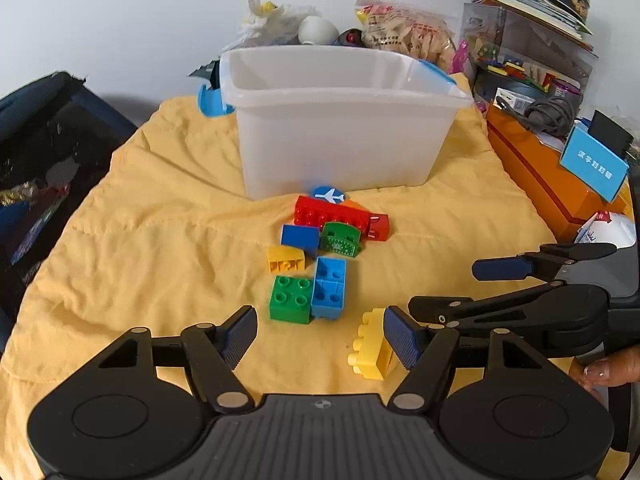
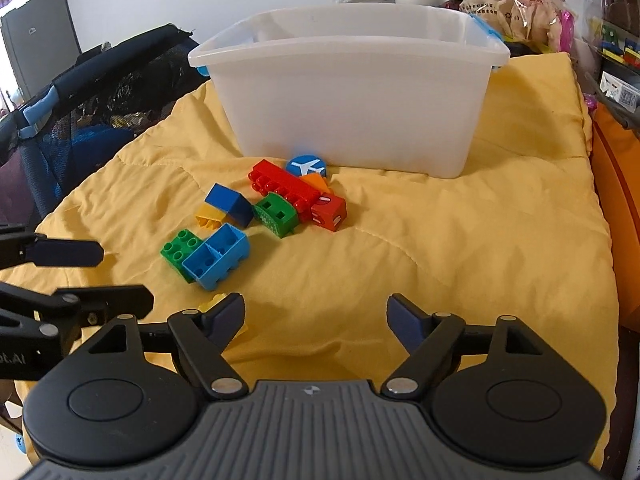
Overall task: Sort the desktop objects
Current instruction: 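Move both open grippers back toward the Duplo bricks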
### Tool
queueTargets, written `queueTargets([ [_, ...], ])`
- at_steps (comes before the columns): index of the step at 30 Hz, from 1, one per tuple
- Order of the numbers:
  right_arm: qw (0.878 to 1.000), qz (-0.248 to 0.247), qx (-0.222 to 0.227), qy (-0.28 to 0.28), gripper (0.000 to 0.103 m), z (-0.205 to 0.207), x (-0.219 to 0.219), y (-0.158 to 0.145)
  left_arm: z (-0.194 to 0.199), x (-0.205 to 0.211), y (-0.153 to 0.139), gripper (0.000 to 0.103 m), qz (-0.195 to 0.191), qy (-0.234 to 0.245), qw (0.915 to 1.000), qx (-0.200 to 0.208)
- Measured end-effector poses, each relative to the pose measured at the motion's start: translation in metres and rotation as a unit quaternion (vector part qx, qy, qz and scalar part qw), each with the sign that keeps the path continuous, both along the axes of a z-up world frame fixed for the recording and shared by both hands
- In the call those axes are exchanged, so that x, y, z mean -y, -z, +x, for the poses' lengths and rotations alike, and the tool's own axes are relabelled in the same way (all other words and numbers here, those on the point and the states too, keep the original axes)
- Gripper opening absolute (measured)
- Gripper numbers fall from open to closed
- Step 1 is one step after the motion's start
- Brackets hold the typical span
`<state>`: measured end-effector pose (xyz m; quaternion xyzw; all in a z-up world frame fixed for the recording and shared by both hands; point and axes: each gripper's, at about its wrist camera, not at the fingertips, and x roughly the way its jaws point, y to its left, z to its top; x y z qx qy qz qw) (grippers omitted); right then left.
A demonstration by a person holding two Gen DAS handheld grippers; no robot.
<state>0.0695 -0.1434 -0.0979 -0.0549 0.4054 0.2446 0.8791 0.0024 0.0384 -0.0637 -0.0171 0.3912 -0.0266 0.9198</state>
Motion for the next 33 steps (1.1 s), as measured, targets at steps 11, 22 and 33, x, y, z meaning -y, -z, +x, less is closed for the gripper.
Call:
queueTargets([
  [11,1.0,-0.012,-0.001,-0.013,0.081,-0.005,-0.003,0.002,0.002,0.002,0.018,0.073,-0.009,0.004,0.9992,-0.039],
  [22,1.0,-0.017,-0.001,-0.02,0.083,-0.006,-0.007,0.002,0.005,-0.004,0.026,0.073,-0.007,-0.008,0.9984,-0.055],
  [33,0.999,-0.027,0.011,-0.026,0.077,-0.006,-0.002,0.003,0.005,-0.005,0.031,0.073,-0.03,0.007,0.998,-0.056],
])
